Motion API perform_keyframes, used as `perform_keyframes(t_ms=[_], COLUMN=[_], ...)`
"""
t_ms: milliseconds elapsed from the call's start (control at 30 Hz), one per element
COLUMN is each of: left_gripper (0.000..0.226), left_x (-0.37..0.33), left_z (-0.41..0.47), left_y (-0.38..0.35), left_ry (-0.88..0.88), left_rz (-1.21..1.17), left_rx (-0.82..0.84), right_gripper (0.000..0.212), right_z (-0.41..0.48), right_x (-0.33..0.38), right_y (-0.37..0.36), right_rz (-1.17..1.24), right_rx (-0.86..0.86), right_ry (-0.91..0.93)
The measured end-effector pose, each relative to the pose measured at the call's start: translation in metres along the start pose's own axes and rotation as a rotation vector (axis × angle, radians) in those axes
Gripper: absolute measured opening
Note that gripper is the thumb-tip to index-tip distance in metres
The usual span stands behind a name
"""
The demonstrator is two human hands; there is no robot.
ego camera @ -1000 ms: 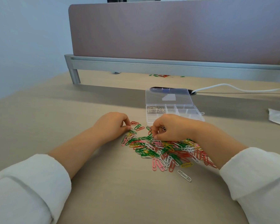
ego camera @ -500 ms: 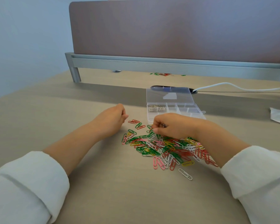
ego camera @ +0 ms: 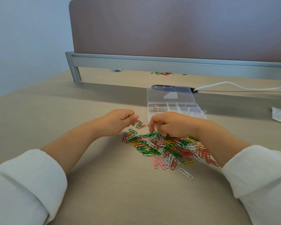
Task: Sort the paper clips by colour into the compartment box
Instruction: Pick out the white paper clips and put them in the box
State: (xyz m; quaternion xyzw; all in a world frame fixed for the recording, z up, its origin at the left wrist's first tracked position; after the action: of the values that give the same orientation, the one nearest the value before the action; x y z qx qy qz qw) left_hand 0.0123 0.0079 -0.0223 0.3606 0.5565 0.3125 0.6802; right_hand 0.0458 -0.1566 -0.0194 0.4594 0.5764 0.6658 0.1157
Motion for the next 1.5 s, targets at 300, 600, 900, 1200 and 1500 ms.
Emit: perform_keyframes(t_ms=[300,600,900,1200,1500], left_gripper=[0.025,0.017,0.019,0.008,0.031], left_x=[-0.002,-0.005,0.0,-0.004,-0.007], left_z=[-0.002,-0.002,0.0,-0.002,0.001], left_y=[0.005,0.005,0.0,0.0,-0.013], left_ry=[0.011,-0.042,0.004,-0.09,-0.052], left_rz=[0.382,0.453,0.454,0.216,0.118], left_rx=[0.055,0.108,0.147,-0.004,-0.011], right_gripper=[0.014,0.005,0.008,0.014,0.011], right_z=[-0.002,-0.002,-0.001,-0.002,0.0], right_x=[0.0,-0.003,-0.003,-0.004,-0.007], right_y=[0.0,-0.002,-0.001,0.0,-0.003], right_rz=[-0.039,-0.09,-0.141,-0.175,-0.297], right_rx=[-0.024,-0.05,-0.085,-0.081,-0.023], right_ry=[0.07,0.08,0.065,0.051,0.045])
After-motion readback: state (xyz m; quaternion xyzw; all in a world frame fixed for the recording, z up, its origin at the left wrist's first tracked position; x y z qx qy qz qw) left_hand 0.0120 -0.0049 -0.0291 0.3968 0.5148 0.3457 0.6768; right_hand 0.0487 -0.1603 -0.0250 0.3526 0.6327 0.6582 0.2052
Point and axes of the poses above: each hand's wrist, its own z-axis towards the middle knuckle, its own y-axis out of the back of the hand, x = y × z, the point moved 3 cm from there along z, towards the middle knuckle, and after that the axes turned 6 degrees about -x, right-handed, at the moved point
